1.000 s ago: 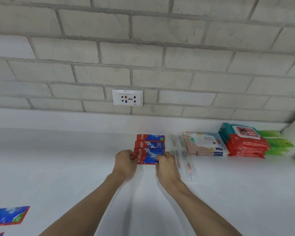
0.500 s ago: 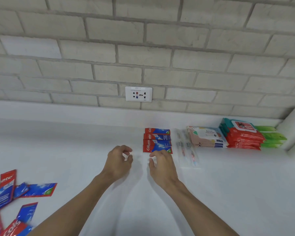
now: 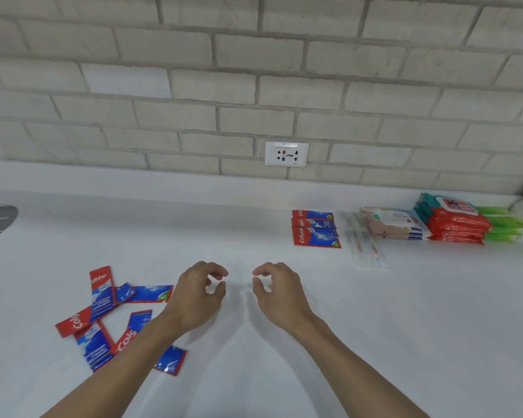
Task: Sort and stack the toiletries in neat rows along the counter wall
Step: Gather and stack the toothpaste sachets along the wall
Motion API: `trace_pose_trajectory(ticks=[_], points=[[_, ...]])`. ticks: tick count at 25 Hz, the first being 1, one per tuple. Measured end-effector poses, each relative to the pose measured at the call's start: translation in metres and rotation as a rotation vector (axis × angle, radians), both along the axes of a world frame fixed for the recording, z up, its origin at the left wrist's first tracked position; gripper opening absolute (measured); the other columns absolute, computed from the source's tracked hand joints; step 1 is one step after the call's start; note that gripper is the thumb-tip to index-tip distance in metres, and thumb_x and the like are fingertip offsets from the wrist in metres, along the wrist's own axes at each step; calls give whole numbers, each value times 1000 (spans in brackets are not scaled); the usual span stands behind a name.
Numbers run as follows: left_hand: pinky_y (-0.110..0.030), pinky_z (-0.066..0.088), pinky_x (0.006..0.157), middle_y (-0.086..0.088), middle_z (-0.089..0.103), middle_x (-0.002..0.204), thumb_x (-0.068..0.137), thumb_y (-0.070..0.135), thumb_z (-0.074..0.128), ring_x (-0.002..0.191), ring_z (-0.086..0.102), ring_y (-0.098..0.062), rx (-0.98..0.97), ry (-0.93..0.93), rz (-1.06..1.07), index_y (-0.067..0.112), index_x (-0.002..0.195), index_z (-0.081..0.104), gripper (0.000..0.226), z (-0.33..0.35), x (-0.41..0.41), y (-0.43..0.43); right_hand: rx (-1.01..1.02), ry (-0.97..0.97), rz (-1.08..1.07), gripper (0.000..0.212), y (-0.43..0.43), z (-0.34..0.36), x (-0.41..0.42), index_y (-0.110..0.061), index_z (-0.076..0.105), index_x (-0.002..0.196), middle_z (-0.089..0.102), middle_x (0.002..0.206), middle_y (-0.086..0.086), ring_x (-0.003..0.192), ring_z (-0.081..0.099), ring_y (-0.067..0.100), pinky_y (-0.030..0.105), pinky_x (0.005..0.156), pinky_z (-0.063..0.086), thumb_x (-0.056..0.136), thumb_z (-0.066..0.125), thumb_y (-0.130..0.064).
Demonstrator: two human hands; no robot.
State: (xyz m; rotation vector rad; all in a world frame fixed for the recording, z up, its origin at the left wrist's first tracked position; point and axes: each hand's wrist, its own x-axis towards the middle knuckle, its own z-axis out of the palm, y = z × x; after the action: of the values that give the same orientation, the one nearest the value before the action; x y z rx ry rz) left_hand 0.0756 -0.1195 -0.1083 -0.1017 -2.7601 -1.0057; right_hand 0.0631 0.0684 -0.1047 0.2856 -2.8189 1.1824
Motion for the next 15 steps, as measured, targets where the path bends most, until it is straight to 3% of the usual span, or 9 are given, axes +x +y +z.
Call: trace_pose_trajectory(ticks=[8,12,15], points=[[-15,46,79,15,59,102,89,20,63,95,56,-4,-55,-133,-21,34,98,58,18,-3,57,-88,23,-192,212,28,-79,-16,69,-28,63,117,59,116,-6,112,53,9,25,97,46,92,59,-40],[-23,48,91,15,58,108,87,25,65,107,52,-7,-153,-212,-65,38,100,56,21,-10,79,-117,68,-222,218,47,-100,-30,90,-33,56,125,53,122,-9,118,40,10,22,101,38,83,66,-50],[-22,45,91,16,56,108,85,32,68,106,50,-8,-209,-221,-118,41,103,53,25,-14,87,-125,133,-170,199,55,-102,-41,100,-37,55,126,46,117,-10,115,35,9,22,103,31,76,70,-57]])
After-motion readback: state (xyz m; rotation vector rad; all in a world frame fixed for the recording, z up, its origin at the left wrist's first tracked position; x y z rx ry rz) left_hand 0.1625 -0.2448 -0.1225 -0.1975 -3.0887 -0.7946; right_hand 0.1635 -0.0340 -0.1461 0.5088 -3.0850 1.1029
